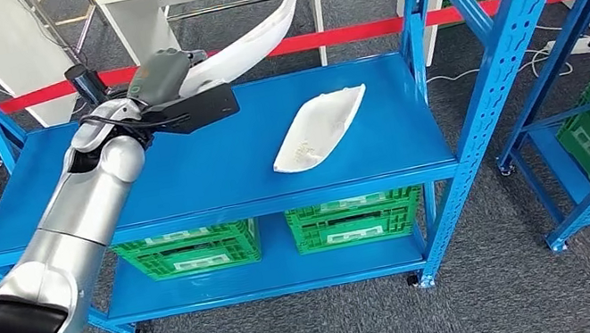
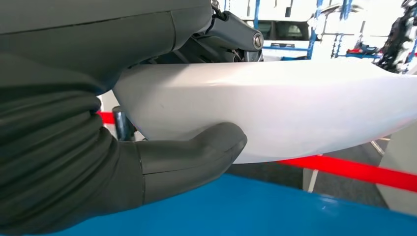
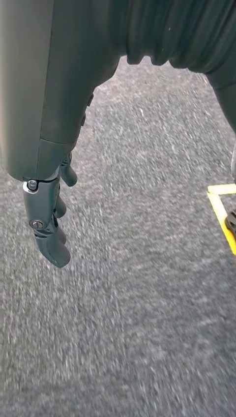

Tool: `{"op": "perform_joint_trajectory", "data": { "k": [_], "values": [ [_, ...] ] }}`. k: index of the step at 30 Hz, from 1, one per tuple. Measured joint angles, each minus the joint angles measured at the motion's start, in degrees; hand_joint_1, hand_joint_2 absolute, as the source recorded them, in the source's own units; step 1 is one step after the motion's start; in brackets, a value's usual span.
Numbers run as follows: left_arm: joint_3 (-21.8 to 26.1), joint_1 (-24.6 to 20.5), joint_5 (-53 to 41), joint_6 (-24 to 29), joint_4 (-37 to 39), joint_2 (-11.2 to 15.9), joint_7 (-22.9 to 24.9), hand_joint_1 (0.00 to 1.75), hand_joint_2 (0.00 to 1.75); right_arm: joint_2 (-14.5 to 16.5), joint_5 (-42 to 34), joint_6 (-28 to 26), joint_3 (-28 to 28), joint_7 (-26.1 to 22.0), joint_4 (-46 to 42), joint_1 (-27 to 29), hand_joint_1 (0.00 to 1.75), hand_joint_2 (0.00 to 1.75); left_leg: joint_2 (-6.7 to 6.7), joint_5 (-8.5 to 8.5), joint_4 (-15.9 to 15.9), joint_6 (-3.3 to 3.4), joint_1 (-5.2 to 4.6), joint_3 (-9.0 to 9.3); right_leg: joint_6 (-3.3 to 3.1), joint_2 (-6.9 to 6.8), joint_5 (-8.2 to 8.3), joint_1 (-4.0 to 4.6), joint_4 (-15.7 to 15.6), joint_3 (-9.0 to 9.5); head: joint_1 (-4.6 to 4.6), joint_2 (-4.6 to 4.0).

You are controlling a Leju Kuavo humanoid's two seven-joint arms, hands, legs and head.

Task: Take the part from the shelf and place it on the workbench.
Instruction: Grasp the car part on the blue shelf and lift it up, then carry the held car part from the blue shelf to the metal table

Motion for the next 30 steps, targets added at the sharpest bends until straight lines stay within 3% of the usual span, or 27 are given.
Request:
{"op": "perform_joint_trajectory", "data": {
  "k": [1,2,3,5,7,9,10,12,14,15,16,17,18,20,21,22,24,25,27,29,30],
  "values": [
    [-0.13,0.12,0.07,0.02,0.14,0.08,0.05,1.57,1.75,-0.07,0.13,0.01,0.0,0.31,0.0,0.0,0.0,1.75,0.0,0.29,0.27,0.17,-0.03,0.74,-0.01,-0.01,0.45,0.13,0.01,-0.57,-0.04,0.0],
    [-0.25,0.21,0.18,0.06,0.25,0.11,0.09,1.57,1.75,-0.13,0.25,0.01,0.0,0.64,0.0,-0.01,0.0,1.75,-0.01,1.5,-1.72,0.48,-0.09,2.63,0.01,-0.01,0.9,0.27,0.02,-1.08,-0.06,0.0],
    [-0.37,0.25,0.29,0.14,0.31,0.13,0.1,1.57,1.75,-0.17,0.32,0.01,0.0,0.91,0.0,-0.02,0.0,1.75,-0.02,2.9,-5.35,0.93,-0.22,5.38,0.07,-0.01,1.36,0.38,0.02,-1.52,-0.09,0.0],
    [-0.58,0.27,0.51,0.39,0.28,0.06,0.09,1.57,1.75,-0.19,0.5,-0.01,0.0,1.34,0.0,-0.02,0.0,1.75,-0.02,3.95,-13.04,1.72,-0.66,10.63,0.43,-0.04,2.29,0.51,-0.15,-2.08,-0.09,0.0],
    [-0.79,0.27,0.58,0.63,0.41,-0.02,0.07,1.57,1.75,-0.18,0.6,-0.07,0.0,1.52,0.01,0.01,0.0,1.75,0.0,3.85,-16.16,2.13,-1.18,12.15,1.09,-0.08,3.31,0.35,-0.64,-2.11,-0.15,0.0],
    [-0.99,0.2,0.6,0.99,0.89,-0.15,-0.19,1.57,1.75,-0.19,0.58,-0.17,0.0,1.44,0.01,0.08,0.0,1.75,0.19,5.05,-16.78,2.77,-1.24,11.63,1.86,0.0,4.08,0.25,-1.21,-2.06,-0.26,0.0],
    [-1.09,0.07,0.6,1.28,1.29,-0.31,-0.45,1.57,1.75,-0.19,0.49,-0.24,0.0,1.32,0.01,0.12,0.0,1.75,0.33,5.82,-17.17,3.28,-1.09,11.38,2.14,0.01,3.36,0.29,-0.84,-2.35,-0.24,0.0],
    [-1.26,-0.23,0.6,1.96,2.39,-0.69,-1.11,1.57,1.75,-0.26,0.12,-0.42,0.0,0.98,0.0,0.12,0.0,1.75,0.61,7.52,-17.78,4.04,-0.75,10.39,2.45,-0.04,-1.09,0.34,3.11,-3.78,-0.1,0.0],
    [-1.34,-0.29,0.59,2.65,3.72,-1.03,-1.66,1.57,1.75,-0.5,-0.35,-0.51,0.0,0.56,-0.01,0.06,0.0,1.75,0.6,8.93,-17.67,4.28,-0.73,8.56,2.77,-0.13,-6.21,0.37,10.53,-5.69,0.03,0.0],
    [-1.39,-0.23,0.58,2.95,4.38,-1.21,-1.86,1.57,1.75,-0.64,-0.57,-0.51,0.0,0.34,-0.02,0.05,0.0,1.75,0.62,9.57,-17.49,4.24,-0.72,7.55,2.93,-0.15,-7.16,0.36,13.56,-6.08,0.07,0.0],
    [-1.45,-0.15,0.56,3.24,5.02,-1.43,-2.02,1.57,1.75,-0.75,-0.7,-0.51,0.0,0.14,-0.02,0.04,0.0,1.75,0.62,10.16,-17.23,4.14,-0.69,6.54,3.06,-0.17,-6.83,0.34,14.98,-5.7,0.08,0.0],
    [-1.51,-0.1,0.49,3.56,5.59,-1.61,-2.11,1.57,1.75,-0.83,-0.81,-0.52,0.0,-0.03,-0.03,0.01,0.0,1.75,0.63,10.68,-16.91,3.99,-0.64,5.53,3.13,-0.2,-5.6,0.3,14.39,-4.34,0.09,0.0],
    [-1.57,-0.07,0.37,3.94,6.08,-1.78,-2.2,1.57,1.75,-0.9,-0.9,-0.54,0.0,-0.2,-0.03,-0.03,0.0,1.75,0.64,11.13,-16.47,3.77,-0.58,4.56,3.15,-0.26,-4.25,0.24,11.75,-1.89,0.1,0.0],
    [-1.61,-0.06,0.03,4.72,6.73,-1.97,-2.31,1.57,1.75,-0.99,-0.98,-0.56,0.0,-0.56,-0.04,-0.16,0.0,1.75,0.69,11.81,-15.42,3.17,-0.63,2.9,2.83,-0.25,-4.2,0.32,4.31,3.69,0.06,0.0],
    [-1.63,-0.07,-0.11,4.99,6.96,-2.03,-2.37,1.57,1.75,-1.02,-1.0,-0.55,0.0,-0.71,-0.04,-0.17,0.0,1.75,0.73,12.11,-15.0,2.82,-0.68,2.42,2.49,-0.18,-4.83,0.4,1.53,5.45,0.0,0.0],
    [-1.66,-0.07,-0.2,5.17,7.18,-2.07,-2.41,1.57,1.75,-1.04,-1.01,-0.53,0.0,-0.78,-0.04,-0.15,0.0,1.75,0.76,12.47,-14.84,2.48,-0.74,2.15,2.08,-0.08,-5.47,0.53,0.13,6.13,-0.06,0.0],
    [-1.76,-0.04,-0.27,5.32,7.71,-2.21,-2.49,1.57,1.75,-1.07,-1.07,-0.51,0.0,-0.79,-0.04,-0.07,0.0,1.75,0.73,13.19,-15.0,1.78,-0.68,1.97,1.18,-0.06,-4.85,0.56,-0.31,5.68,-0.07,0.0],
    [-1.82,-0.02,-0.3,5.35,8.0,-2.26,-2.49,1.57,1.75,-1.08,-1.11,-0.51,0.0,-0.77,-0.04,-0.1,0.0,1.75,0.63,12.63,-14.73,1.43,-0.61,1.66,0.75,-0.13,-4.25,0.5,-0.41,5.3,-0.12,0.0],
    [-1.93,-0.02,-0.4,5.38,8.56,-2.28,-2.5,1.57,1.75,-1.09,-1.22,-0.57,0.0,-0.75,-0.04,-0.13,0.0,1.75,0.44,8.38,-11.26,0.76,-0.42,0.38,0.07,-0.29,-2.78,0.31,-0.72,4.08,-0.32,0.0],
    [-1.99,-0.03,-0.47,5.44,8.99,-2.3,-2.64,1.57,1.75,-1.11,-1.36,-0.66,0.0,-0.78,-0.04,-0.06,0.0,1.75,0.38,2.8,-4.19,0.26,-0.31,-1.28,-0.13,-0.29,-1.35,0.34,-0.75,2.44,-0.5,0.0],
    [-2.03,-0.01,-0.5,5.48,9.25,-2.32,-2.79,1.57,1.75,-1.11,-1.46,-0.71,0.0,-0.8,-0.04,-0.02,0.0,1.75,0.38,1.48,-0.92,0.15,-0.3,-1.67,-0.11,-0.29,-0.66,0.37,-0.74,1.54,-0.53,0.0]
  ]
}}
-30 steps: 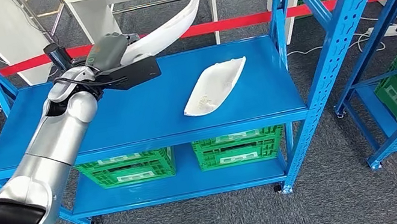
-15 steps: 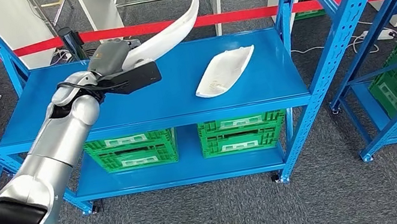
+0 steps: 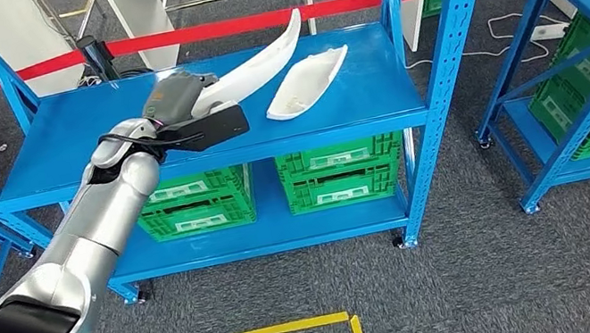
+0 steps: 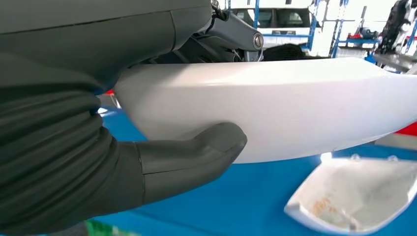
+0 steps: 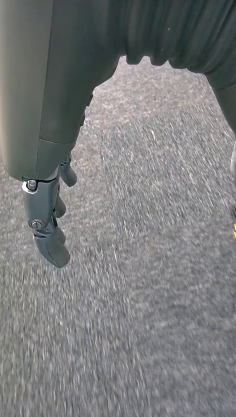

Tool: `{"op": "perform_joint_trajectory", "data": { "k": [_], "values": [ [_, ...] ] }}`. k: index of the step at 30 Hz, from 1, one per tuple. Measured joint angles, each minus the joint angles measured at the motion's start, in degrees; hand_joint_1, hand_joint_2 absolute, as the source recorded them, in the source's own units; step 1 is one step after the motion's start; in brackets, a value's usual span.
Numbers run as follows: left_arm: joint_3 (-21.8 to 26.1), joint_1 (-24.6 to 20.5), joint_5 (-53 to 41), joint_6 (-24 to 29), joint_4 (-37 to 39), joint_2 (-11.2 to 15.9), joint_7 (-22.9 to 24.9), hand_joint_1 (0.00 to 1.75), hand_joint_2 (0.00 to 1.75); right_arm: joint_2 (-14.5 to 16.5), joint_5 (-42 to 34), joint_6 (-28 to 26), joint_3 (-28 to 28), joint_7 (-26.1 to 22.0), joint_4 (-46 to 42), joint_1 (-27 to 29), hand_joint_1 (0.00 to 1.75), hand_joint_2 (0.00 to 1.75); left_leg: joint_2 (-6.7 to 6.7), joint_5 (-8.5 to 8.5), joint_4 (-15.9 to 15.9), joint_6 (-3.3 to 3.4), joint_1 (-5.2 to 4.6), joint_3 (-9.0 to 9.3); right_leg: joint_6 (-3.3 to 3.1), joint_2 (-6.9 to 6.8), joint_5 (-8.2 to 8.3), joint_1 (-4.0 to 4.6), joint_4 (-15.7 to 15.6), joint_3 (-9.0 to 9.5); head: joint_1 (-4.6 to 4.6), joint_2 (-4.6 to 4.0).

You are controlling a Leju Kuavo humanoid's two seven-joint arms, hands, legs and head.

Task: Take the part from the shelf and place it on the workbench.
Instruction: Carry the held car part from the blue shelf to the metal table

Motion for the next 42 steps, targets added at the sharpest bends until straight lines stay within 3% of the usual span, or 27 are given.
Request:
{"op": "perform_joint_trajectory", "data": {
  "k": [2,3,4,6,8,10,11,12,14,15,16,17,19,21,23,25,27,29,30,31,33,35,37,38,40,41,42],
  "values": [
    [-0.09,0.03,-0.07,0.05,0.54,-0.04,-0.34,1.57,1.75,0.0,-0.2,-0.07,0.0,-0.08,0.0,0.04,0.0,1.75,-0.01,1.0,1.96,0.14,-0.03,1.56,0.1,-0.01,1.37,0.05,0.04,-1.75,-0.03,0.0],
    [-0.14,-0.01,-0.1,0.06,0.74,-0.1,-0.46,1.57,1.75,0.01,-0.28,-0.09,0.0,-0.12,0.0,0.05,0.0,1.75,-0.04,2.45,-0.02,0.42,-0.08,3.81,0.19,-0.01,2.02,0.09,0.05,-2.5,-0.05,0.0],
    [-0.17,-0.12,-0.11,0.06,0.86,-0.18,-0.54,1.57,1.75,0.02,-0.33,-0.11,0.0,-0.14,0.0,0.05,0.0,1.75,-0.1,3.33,-3.65,0.86,-0.21,6.95,0.31,-0.02,2.63,0.1,0.06,-3.1,-0.08,0.0],
    [-0.23,-0.58,-0.11,0.1,0.96,-0.49,-0.59,1.57,1.75,0.14,-0.4,-0.13,-0.01,-0.15,0.0,0.04,0.0,1.75,-0.2,2.63,-11.88,1.69,-0.59,13.0,0.78,-0.04,3.8,0.2,-0.03,-3.84,-0.1,0.0],
    [-0.29,-1.1,-0.21,0.22,1.11,-0.79,-0.59,1.57,1.75,0.25,-0.43,-0.13,-0.02,-0.16,0.0,0.03,0.0,1.75,-0.23,1.62,-15.79,2.26,-0.99,15.04,1.53,-0.09,5.01,0.08,-0.49,-4.0,-0.19,0.0],
    [-0.39,-1.37,-0.55,0.38,1.4,-1.09,-0.58,1.57,1.75,0.26,-0.45,-0.13,-0.03,-0.13,0.0,0.1,0.0,1.75,-0.01,2.9,-16.42,3.08,-0.84,14.28,2.27,-0.04,5.37,-0.03,-0.85,-4.25,-0.28,0.0],
    [-0.44,-1.45,-0.72,0.45,1.54,-1.25,-0.58,1.57,1.75,0.27,-0.45,-0.13,-0.03,-0.09,0.0,0.16,0.0,1.75,0.14,3.75,-16.69,3.56,-0.72,13.81,2.53,-0.01,4.11,-0.02,-0.14,-4.68,-0.21,0.0],
    [-0.49,-1.51,-0.85,0.49,1.66,-1.39,-0.58,1.57,1.75,0.27,-0.45,-0.13,-0.04,-0.05,0.0,0.21,0.0,1.75,0.28,4.68,-16.9,3.95,-0.55,13.16,2.74,0.01,1.76,-0.01,1.71,-5.38,-0.1,0.0],
    [-0.55,-1.56,-0.91,0.54,1.92,-1.55,-0.58,1.57,1.75,0.23,-0.45,-0.14,-0.04,0.02,0.0,0.22,0.0,1.75,0.34,6.25,-16.66,4.29,-0.57,11.26,3.11,0.0,-4.04,-0.06,8.61,-7.09,0.12,0.0],
    [-0.57,-1.52,-0.92,0.55,2.08,-1.62,-0.58,1.57,1.75,0.2,-0.45,-0.14,-0.04,0.03,0.0,0.21,0.0,1.75,0.34,6.94,-16.4,4.26,-0.57,10.18,3.31,-0.01,-5.61,-0.07,12.2,-7.67,0.17,0.0],
    [-0.6,-1.47,-0.93,0.55,2.24,-1.68,-0.58,1.57,1.75,0.18,-0.45,-0.13,-0.04,0.04,0.0,0.19,0.0,1.75,0.35,7.56,-16.06,4.2,-0.55,9.05,3.48,-0.01,-5.75,-0.1,14.67,-7.68,0.2,0.0],
    [-0.64,-1.41,-0.93,0.55,2.38,-1.73,-0.58,1.57,1.75,0.17,-0.45,-0.13,-0.04,0.04,0.0,0.19,0.0,1.75,0.36,8.1,-15.65,4.06,-0.51,7.94,3.59,-0.03,-4.73,-0.15,15.31,-6.87,0.22,0.0],
    [-0.7,-1.39,-0.94,0.56,2.51,-1.76,-0.58,1.57,1.75,0.16,-0.45,-0.14,-0.04,0.05,0.0,0.14,0.0,1.75,0.39,8.98,-14.54,3.61,-0.37,5.81,3.75,-0.08,-2.56,-0.34,11.1,-2.51,0.25,0.0],
    [-0.73,-1.45,-0.94,0.57,2.43,-1.73,-0.59,1.57,1.75,0.16,-0.45,-0.14,-0.04,0.04,0.0,0.03,0.0,1.75,0.43,9.6,-13.36,2.98,-0.45,4.24,3.43,0.03,-3.62,-0.22,4.24,2.41,0.23,0.0],
    [-0.76,-1.49,-0.93,0.6,2.4,-1.73,-0.61,1.57,1.75,0.17,-0.45,-0.13,-0.04,0.06,0.01,0.03,0.0,1.75,0.45,10.35,-13.03,2.31,-0.61,3.63,2.5,0.2,-4.89,0.05,1.34,3.97,0.16,0.0],
    [-0.83,-1.42,-0.91,0.62,2.52,-1.73,-0.62,1.57,1.75,0.2,-0.43,-0.14,-0.04,0.08,0.02,0.09,0.0,1.75,0.38,10.79,-13.21,1.64,-0.51,3.4,1.46,0.11,-3.92,-0.03,1.19,3.3,0.09,0.0],
    [-0.9,-1.38,-0.9,0.62,2.61,-1.57,-0.59,1.57,1.75,0.23,-0.39,-0.14,-0.04,0.05,0.01,0.05,0.0,1.75,0.22,7.64,-11.0,0.93,-0.31,2.4,0.64,-0.04,-2.43,-0.17,0.78,2.19,-0.07,0.0],
    [-0.92,-1.43,-0.9,0.61,2.65,-1.39,-0.56,1.57,1.75,0.24,-0.29,-0.13,-0.05,0.04,0.0,0.04,0.0,1.75,0.12,1.87,-4.77,0.41,-0.19,0.77,0.33,-0.07,-0.95,-0.15,0.64,0.57,-0.24,0.0],
    [-0.92,-1.41,-0.9,0.61,2.68,-1.32,-0.56,1.57,1.75,0.24,-0.2,-0.13,-0.05,0.05,0.0,0.05,0.0,1.75,0.11,-0.06,-1.16,0.3,-0.17,0.18,0.33,-0.07,-0.2,-0.13,0.63,-0.38,-0.25,0.0],
    [-0.92,-1.34,-0.9,0.61,2.7,-1.27,-0.55,1.57,1.75,0.24,-0.06,-0.13,-0.05,0.06,0.0,0.06,0.0,1.75,0.1,-0.66,1.48,0.3,-0.17,0.15,0.34,-0.09,0.54,-0.11,0.65,-1.35,-0.25,0.0],
    [-0.92,-1.26,-0.91,0.6,2.75,-1.11,-0.51,1.57,1.75,0.25,0.21,-0.13,-0.05,0.1,0.0,0.05,0.0,1.75,0.06,1.39,1.71,0.6,-0.19,2.63,0.46,-0.12,2.01,-0.05,0.7,-3.2,-0.26,0.0],
    [-0.92,-1.37,-0.91,0.58,2.57,-0.92,-0.45,1.57,1.75,0.4,0.45,-0.11,-0.05,0.14,0.01,0.05,0.0,1.75,-0.03,2.9,-5.09,1.41,-0.42,8.67,0.69,-0.14,3.3,0.01,0.73,-4.47,-0.27,0.0],
    [-0.92,-1.5,-0.77,0.61,2.13,-0.76,-0.41,1.57,1.75,0.65,0.65,-0.03,-0.05,0.11,0.02,0.05,0.0,1.75,-0.05,1.46,-12.71,2.12,-0.82,14.06,1.24,-0.19,4.47,-0.02,0.54,-4.88,-0.24,0.0],
    [-0.92,-1.52,-0.67,0.61,1.94,-0.68,-0.39,1.57,1.75,0.75,0.73,0.02,-0.05,0.08,0.02,0.04,0.0,1.75,-0.04,0.75,-14.76,2.39,-1.0,15.17,1.65,-0.22,5.1,-0.1,0.24,-4.86,-0.31,0.0],
    [-0.92,-1.51,-0.46,0.6,1.82,-0.56,-0.37,1.57,1.75,0.78,0.86,0.08,-0.04,0.04,0.02,0.07,0.0,1.75,0.07,1.68,-15.74,2.98,-1.06,14.8,2.49,-0.22,6.16,-0.27,-0.53,-4.84,-0.46,0.0],
    [-0.92,-1.51,-0.4,0.58,1.8,-0.52,-0.34,1.57,1.75,0.79,0.92,0.11,-0.04,0.06,0.02,0.12,0.0,1.75,0.15,2.43,-16.03,3.43,-0.95,14.41,2.8,-0.18,5.56,-0.29,-0.36,-5.11,-0.5,0.0],
    [-0.92,-1.51,-0.33,0.57,1.77,-0.51,-0.31,1.57,1.75,0.8,0.96,0.14,-0.04,0.08,0.02,0.18,0.0,1.75,0.22,3.29,-16.33,3.83,-0.82,13.88,3.03,-0.13,3.8,-0.28,0.79,-5.65,-0.42,0.0]
  ]
}}
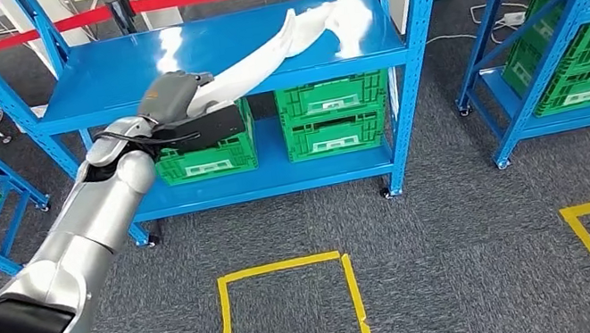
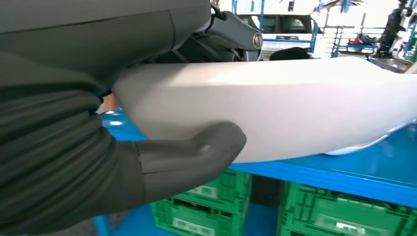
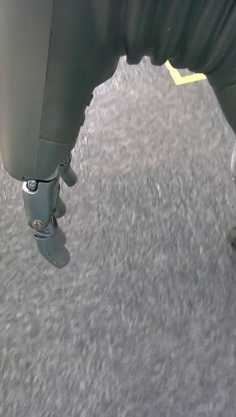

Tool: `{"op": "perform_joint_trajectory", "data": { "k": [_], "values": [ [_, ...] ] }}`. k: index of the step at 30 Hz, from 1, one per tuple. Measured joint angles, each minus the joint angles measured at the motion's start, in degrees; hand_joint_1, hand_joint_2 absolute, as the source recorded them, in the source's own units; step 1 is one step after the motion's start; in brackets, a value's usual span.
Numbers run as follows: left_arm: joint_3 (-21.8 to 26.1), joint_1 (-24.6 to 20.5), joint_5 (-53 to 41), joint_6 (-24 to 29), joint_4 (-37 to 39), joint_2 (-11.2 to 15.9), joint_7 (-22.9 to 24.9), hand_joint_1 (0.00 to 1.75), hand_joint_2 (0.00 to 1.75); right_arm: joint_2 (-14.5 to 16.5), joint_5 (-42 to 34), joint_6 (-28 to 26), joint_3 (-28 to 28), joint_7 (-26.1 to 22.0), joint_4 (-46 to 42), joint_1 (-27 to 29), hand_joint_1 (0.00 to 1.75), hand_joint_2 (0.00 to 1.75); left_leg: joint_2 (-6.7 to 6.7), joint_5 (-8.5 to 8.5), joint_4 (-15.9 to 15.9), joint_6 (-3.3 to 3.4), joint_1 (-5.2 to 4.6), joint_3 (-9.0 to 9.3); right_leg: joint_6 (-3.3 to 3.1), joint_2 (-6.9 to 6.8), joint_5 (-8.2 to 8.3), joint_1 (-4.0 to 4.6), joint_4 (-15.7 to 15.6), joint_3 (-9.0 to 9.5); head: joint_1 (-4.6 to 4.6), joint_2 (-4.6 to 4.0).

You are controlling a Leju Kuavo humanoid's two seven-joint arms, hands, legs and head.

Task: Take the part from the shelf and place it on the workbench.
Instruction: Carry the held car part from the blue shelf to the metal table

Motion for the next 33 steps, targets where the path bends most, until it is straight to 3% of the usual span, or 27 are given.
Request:
{"op": "perform_joint_trajectory", "data": {
  "k": [3,4,5,6,7,8,10,11,13,15,18,19,20,21,23,25,26,28,29,31,33],
  "values": [
    [0.0,0.19,0.12,0.11,-0.21,0.07,0.09,1.57,1.75,-0.05,0.08,0.11,0.0,-0.03,-0.02,0.03,0.0,1.75,-0.05,2.26,-0.12,0.54,0.16,-2.4,0.56,0.05,-7.89,-0.01,9.77,-2.66,0.28,0.0],
    [0.0,0.36,0.15,0.09,-0.29,0.08,0.17,1.57,1.75,-0.08,0.14,0.19,0.0,-0.05,-0.02,0.02,0.0,1.75,-0.05,2.88,0.01,0.51,0.17,-3.28,0.73,0.05,-8.67,-0.02,13.15,-3.23,0.33,0.0],
    [0.0,0.56,0.17,-0.02,-0.35,0.11,0.3,1.57,1.75,-0.08,0.25,0.26,0.0,-0.06,-0.02,0.02,0.0,1.75,-0.04,3.42,0.2,0.42,0.19,-4.15,0.84,0.04,-8.08,-0.04,15.1,-3.09,0.37,0.0],
    [0.0,0.71,0.21,-0.25,-0.4,0.16,0.43,1.57,1.75,-0.08,0.38,0.31,0.0,-0.03,-0.02,0.03,0.0,1.75,-0.02,3.86,0.47,0.26,0.24,-4.98,0.89,0.02,-6.7,-0.08,15.01,-1.95,0.39,0.0],
    [0.01,0.81,0.28,-0.57,-0.44,0.27,0.54,1.57,1.75,-0.08,0.52,0.25,0.01,0.03,-0.02,0.02,0.0,1.75,-0.09,4.23,0.83,0.04,0.29,-5.75,0.91,0.07,-5.34,-0.12,12.84,0.25,0.43,-0.01],
    [0.02,0.82,0.37,-0.92,-0.51,0.39,0.6,1.57,1.75,-0.08,0.63,0.09,0.01,0.09,-0.02,-0.02,0.0,1.75,-0.23,4.5,1.28,-0.25,0.36,-6.51,0.84,0.6,-5.05,-0.21,9.08,3.32,0.44,-0.01],
    [0.05,0.63,0.56,-1.4,-0.67,0.65,0.57,1.57,1.75,-0.08,0.73,-0.43,0.04,0.21,-0.02,0.04,0.0,1.75,-0.58,4.88,2.21,-0.94,0.35,-7.63,0.43,1.86,-6.58,-0.24,2.03,8.26,0.39,-0.01],
    [0.06,0.52,0.62,-1.51,-0.74,0.7,0.54,1.57,1.75,-0.07,0.78,-0.67,0.05,0.26,-0.01,0.11,0.0,1.75,-0.81,5.1,2.44,-1.32,0.31,-7.99,0.08,2.23,-7.54,-0.2,0.22,9.36,0.34,0.0],
    [0.07,0.42,0.66,-1.64,-0.78,0.78,0.5,1.57,1.75,-0.03,0.87,-0.98,0.08,0.33,0.0,0.22,0.0,1.75,-1.3,5.59,2.49,-2.08,0.3,-8.41,-0.81,1.42,-7.68,-0.11,-0.47,9.4,0.3,0.0],
    [0.07,0.37,0.66,-1.8,-0.76,1.01,0.52,1.57,1.75,0.02,0.91,-1.14,0.11,0.34,0.0,0.15,0.0,1.75,-1.36,4.43,3.93,-2.76,0.45,-9.27,-1.75,0.43,-7.15,-0.28,-0.7,9.24,0.08,0.0],
    [0.07,0.31,0.66,-1.92,-0.68,1.32,0.54,1.57,1.75,0.05,0.91,-1.28,0.13,0.37,0.0,0.19,0.0,1.75,-0.95,-1.28,13.66,-3.72,0.77,-13.07,-2.43,-1.1,-6.61,-0.27,-0.82,8.73,-0.27,0.0],
    [0.07,0.41,0.66,-1.94,-0.63,1.39,0.54,1.57,1.75,0.05,0.91,-1.29,0.13,0.37,0.0,0.2,0.0,1.75,-0.85,-2.5,16.85,-3.93,0.86,-14.19,-2.47,-1.66,-6.49,-0.24,-0.81,8.57,-0.27,0.0],
    [0.07,0.54,0.66,-1.96,-0.57,1.46,0.55,1.57,1.75,0.05,0.91,-1.3,0.13,0.37,0.0,0.2,0.0,1.75,-0.75,-2.66,18.31,-4.03,0.92,-14.47,-2.46,-2.19,-6.4,-0.21,-0.79,8.47,-0.27,0.0],
    [0.07,0.62,0.66,-1.98,-0.52,1.52,0.56,1.57,1.75,0.05,0.91,-1.3,0.13,0.37,0.0,0.19,0.0,1.75,-0.59,-1.72,17.4,-4.03,0.95,-13.56,-2.43,-2.73,-6.34,-0.2,-0.78,8.43,-0.28,0.0],
    [0.07,0.5,0.66,-1.99,-0.51,1.61,0.56,1.57,1.75,0.05,0.94,-1.3,0.14,0.37,0.0,0.15,0.0,1.75,0.8,1.48,10.03,-3.66,0.85,-9.14,-2.32,-3.87,-6.32,-0.14,-0.77,8.53,-0.29,0.0],
    [0.07,0.19,0.64,-1.99,-0.62,1.63,0.57,1.57,1.75,0.08,1.04,-1.3,0.15,0.34,0.0,0.1,0.0,1.75,2.72,3.06,3.46,-2.86,0.22,-5.41,-1.87,-4.96,-6.26,0.07,-0.82,8.64,-0.26,0.0],
    [0.07,0.1,0.62,-1.99,-0.67,1.67,0.61,1.57,1.75,0.09,1.1,-1.33,0.16,0.32,0.0,0.09,0.0,1.75,3.2,3.02,2.1,-2.44,-0.09,-4.76,-1.56,-5.47,-6.22,0.19,-0.88,8.7,-0.28,0.0],
    [0.07,0.08,0.53,-1.98,-0.72,1.92,0.71,1.57,1.75,0.11,1.15,-1.39,0.17,0.28,0.0,0.02,0.0,1.75,2.32,3.18,1.58,-1.65,-0.24,-4.85,-0.84,-6.5,-6.17,0.33,-1.12,8.88,-0.31,0.0],
    [0.08,0.08,0.47,-1.97,-0.74,1.99,0.73,1.57,1.75,0.11,1.13,-1.43,0.17,0.28,0.0,-0.05,0.0,1.75,1.73,3.37,1.26,-1.26,-0.07,-4.86,-0.48,-6.12,-6.39,0.28,-0.98,8.86,-0.31,0.0],
    [0.09,-0.02,0.39,-1.97,-0.73,2.0,0.74,1.57,1.75,0.12,1.02,-1.49,0.17,0.24,0.0,-0.11,0.0,1.75,0.61,3.93,0.74,-0.48,0.33,-4.92,0.02,-3.58,-8.4,0.19,1.93,7.52,-0.14,0.0],
    [0.09,0.08,0.37,-1.96,-0.63,1.78,0.77,1.57,1.75,0.05,0.81,-1.61,0.17,0.18,0.0,0.08,0.0,1.75,-0.65,4.21,0.71,-0.04,0.42,-5.24,0.14,-0.89,-11.93,0.18,9.19,3.98,0.06,0.0]
  ]
}}
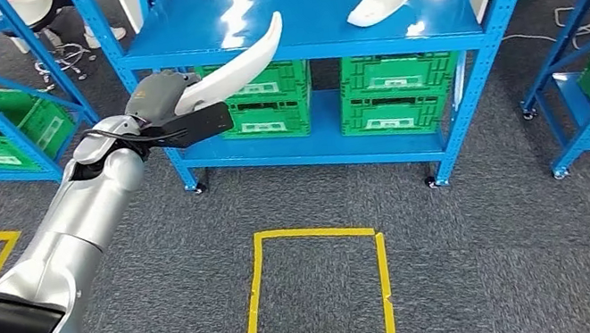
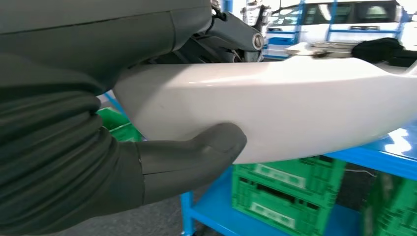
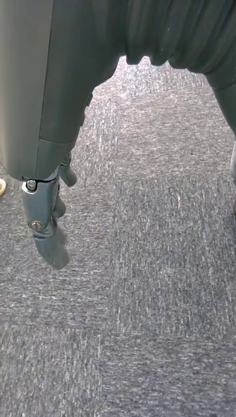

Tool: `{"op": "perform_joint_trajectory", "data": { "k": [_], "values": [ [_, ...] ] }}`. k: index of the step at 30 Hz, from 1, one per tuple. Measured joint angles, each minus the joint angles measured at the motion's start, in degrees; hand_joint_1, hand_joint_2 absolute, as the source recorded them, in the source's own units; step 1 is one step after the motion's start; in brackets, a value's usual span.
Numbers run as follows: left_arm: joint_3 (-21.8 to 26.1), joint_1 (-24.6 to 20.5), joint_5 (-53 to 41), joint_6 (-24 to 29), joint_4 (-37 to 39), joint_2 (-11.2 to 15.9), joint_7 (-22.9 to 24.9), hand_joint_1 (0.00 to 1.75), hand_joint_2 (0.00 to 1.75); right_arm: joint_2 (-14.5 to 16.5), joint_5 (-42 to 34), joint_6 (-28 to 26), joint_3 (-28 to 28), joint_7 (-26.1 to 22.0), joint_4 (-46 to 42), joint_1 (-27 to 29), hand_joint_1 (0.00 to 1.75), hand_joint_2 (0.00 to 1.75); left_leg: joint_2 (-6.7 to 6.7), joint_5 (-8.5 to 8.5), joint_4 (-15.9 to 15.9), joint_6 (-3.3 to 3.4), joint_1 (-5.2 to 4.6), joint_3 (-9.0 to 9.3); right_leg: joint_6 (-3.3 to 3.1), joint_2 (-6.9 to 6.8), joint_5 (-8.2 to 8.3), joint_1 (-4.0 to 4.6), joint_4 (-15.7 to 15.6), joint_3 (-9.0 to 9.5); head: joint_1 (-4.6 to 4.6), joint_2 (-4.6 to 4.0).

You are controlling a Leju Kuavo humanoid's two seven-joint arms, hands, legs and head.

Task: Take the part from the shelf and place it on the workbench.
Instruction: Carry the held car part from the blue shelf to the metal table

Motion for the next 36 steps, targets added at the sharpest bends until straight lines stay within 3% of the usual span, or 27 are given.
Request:
{"op": "perform_joint_trajectory", "data": {
  "k": [1,2,3,4,6,8,10,11,13,15,17,18,20,21,23,24,26,28,30,32,33,34,36],
  "values": [
    [0.0,0.26,-0.02,0.04,0.04,-0.1,0.0,1.57,1.75,-0.04,-0.08,-0.05,0.0,-0.04,0.0,0.11,0.0,1.75,-0.73,0.07,0.1,0.1,-0.01,-0.15,0.01,0.5,-1.15,0.03,3.54,-1.8,0.07,0.0],
    [0.0,0.63,-0.07,0.17,0.05,-0.17,0.03,1.57,1.75,-0.08,-0.12,-0.07,0.0,-0.13,0.0,0.17,0.0,1.75,-1.54,0.09,0.24,0.11,-0.02,-0.25,-0.01,0.73,-1.29,0.05,5.54,-2.92,0.1,0.0],
    [0.0,1.03,-0.12,0.37,0.03,-0.19,0.08,1.57,1.75,-0.09,-0.12,-0.05,0.0,-0.22,0.0,0.17,0.0,1.75,-2.36,0.08,0.45,0.06,0.01,-0.32,-0.05,0.86,-0.22,0.03,5.21,-2.94,0.13,0.0],
    [0.0,1.38,-0.2,0.56,-0.03,-0.19,0.14,1.57,1.75,-0.09,-0.12,-0.04,0.0,-0.31,0.0,0.16,0.0,1.75,-3.14,0.01,0.72,-0.05,0.07,-0.39,-0.08,1.09,1.75,-0.04,2.61,-1.86,0.14,0.0],
    [0.01,1.79,-0.41,0.96,-0.29,-0.18,0.31,1.57,1.75,-0.09,-0.12,-0.03,0.0,-0.39,0.0,0.14,0.0,1.75,-4.65,-0.26,1.5,-0.56,0.17,-0.81,-0.08,3.29,5.22,-0.35,-5.01,1.46,0.19,0.0],
    [0.06,2.05,-0.66,1.2,-0.72,-0.11,0.51,1.57,1.75,-0.08,-0.11,0.06,0.01,-0.42,0.0,0.16,0.0,1.75,-6.05,-0.24,2.01,-1.35,0.21,-1.56,-0.25,5.03,6.1,-0.57,-8.77,3.0,0.22,0.0],
    [0.36,2.44,-0.71,1.41,-1.16,0.15,0.74,1.57,1.75,-0.04,-0.11,0.14,0.01,-0.44,0.0,0.1,0.0,1.75,-7.43,0.2,1.79,-2.22,0.38,-2.0,-0.83,4.22,6.18,-0.5,-8.98,3.0,0.25,0.0],
    [0.63,2.66,-0.62,1.54,-1.42,0.37,0.76,1.57,1.75,0.0,-0.11,0.17,0.0,-0.43,0.0,-0.01,0.0,1.75,-7.25,0.27,1.74,-2.58,0.42,-2.16,-1.19,3.56,6.34,-0.48,-9.17,3.07,0.26,0.0],
    [1.31,2.82,-0.47,1.79,-1.98,0.74,0.62,1.57,1.75,0.06,-0.16,0.22,0.0,-0.43,0.0,-0.16,0.0,1.75,-4.38,-1.04,3.89,-3.22,0.3,-3.43,-1.94,2.25,6.65,-0.59,-9.6,3.23,-0.14,0.0],
    [1.74,2.84,-0.42,1.97,-2.39,0.81,0.42,1.57,1.75,0.08,-0.25,0.22,0.0,-0.41,0.0,0.02,0.0,1.75,-0.96,-4.27,10.39,-3.73,0.3,-6.61,-2.3,0.87,6.67,-0.5,-9.74,3.27,-0.58,0.0],
    [1.88,3.06,-0.56,2.1,-2.62,0.77,0.36,1.57,1.75,0.08,-0.3,0.21,0.0,-0.4,0.0,0.17,0.0,1.75,-0.11,-6.43,16.71,-4.01,0.5,-9.62,-2.39,-0.72,6.59,-0.44,-9.73,3.27,-0.62,0.0],
    [1.97,3.16,-0.65,2.14,-2.68,0.76,0.36,1.57,1.75,0.08,-0.3,0.21,0.0,-0.41,0.0,0.15,0.0,1.75,0.02,-6.13,17.31,-4.02,0.55,-9.85,-2.39,-1.52,6.56,-0.43,-9.72,3.28,-0.62,0.0],
    [2.29,3.19,-0.74,2.22,-2.97,0.77,0.35,1.57,1.75,0.1,-0.3,0.21,0.0,-0.42,0.0,0.07,0.0,1.75,0.92,-2.91,11.67,-3.69,0.47,-6.73,-2.28,-3.01,6.46,-0.38,-9.72,3.43,-0.62,0.0],
    [2.47,3.09,-0.74,2.28,-3.21,0.77,0.34,1.57,1.75,0.11,-0.29,0.22,0.0,-0.43,0.0,0.04,0.0,1.75,2.35,-1.5,7.39,-3.35,0.19,-4.48,-2.15,-3.69,6.38,-0.3,-9.73,3.55,-0.61,0.0],
    [2.71,2.88,-0.77,2.55,-3.7,0.68,0.34,1.57,1.75,0.14,-0.29,0.22,0.0,-0.47,0.0,0.02,0.0,1.75,4.27,-0.12,1.87,-2.45,-0.45,-1.57,-1.67,-4.98,6.23,-0.04,-9.79,3.77,-0.58,0.0],
    [2.81,2.83,-0.82,2.71,-3.85,0.67,0.36,1.57,1.75,0.14,-0.29,0.22,0.0,-0.52,0.0,0.02,0.0,1.75,4.41,-0.19,1.16,-2.06,-0.72,-1.31,-1.36,-5.61,6.18,0.07,-9.88,3.91,-0.57,0.0],
    [3.07,2.87,-1.06,2.97,-4.03,0.73,0.47,1.57,1.75,0.14,-0.29,0.24,0.0,-0.71,0.0,-0.11,0.0,1.75,2.82,0.2,0.91,-1.34,-0.59,-1.32,-0.64,-6.5,6.04,0.14,-10.07,4.28,-0.56,0.0],
    [3.28,2.76,-1.35,3.03,-4.28,0.71,0.72,1.57,1.75,0.12,-0.31,0.27,0.01,-1.08,0.0,-0.28,0.0,1.75,1.47,0.68,0.42,-0.61,-0.2,-1.15,-0.1,-4.2,4.6,0.01,-8.31,3.74,-0.5,0.0],
    [3.33,2.63,-1.58,3.04,-4.46,0.43,0.95,1.57,1.75,0.05,-0.33,0.3,0.02,-1.33,0.0,-0.18,0.0,1.75,0.12,0.92,0.24,-0.08,-0.05,-1.14,0.11,-0.57,1.2,-0.1,-1.98,0.88,-0.32,0.0],
    [3.34,2.84,-1.79,3.01,-4.49,0.13,1.02,1.57,1.75,-0.07,-0.35,0.3,0.01,-1.39,0.0,0.0,0.0,1.75,-1.53,0.94,0.38,0.1,-0.12,-1.25,0.1,0.71,-1.25,0.03,5.07,-2.69,-0.15,0.0],
    [3.34,2.98,-1.88,2.93,-4.49,0.05,1.05,1.57,1.75,-0.11,-0.36,0.3,0.0,-1.42,0.0,0.02,0.0,1.75,-2.43,0.93,0.52,0.11,-0.14,-1.29,0.04,0.89,-0.89,0.1,6.07,-3.4,-0.12,0.0],
    [3.35,3.07,-1.96,2.8,-4.53,0.03,1.09,1.57,1.75,-0.12,-0.36,0.3,0.0,-1.45,0.0,0.0,0.0,1.75,-3.31,0.9,0.71,0.06,-0.14,-1.31,-0.05,1.04,0.58,0.12,4.7,-2.98,-0.11,0.0],
    [3.4,3.05,-2.14,2.3,-4.65,0.03,1.18,1.57,1.75,-0.15,-0.34,0.3,0.0,-1.46,0.0,-0.04,0.0,1.75,-4.91,0.72,1.2,-0.22,-0.04,-1.4,-0.23,2.62,4.67,-0.07,-2.76,0.28,-0.1,0.0]
  ]
}}
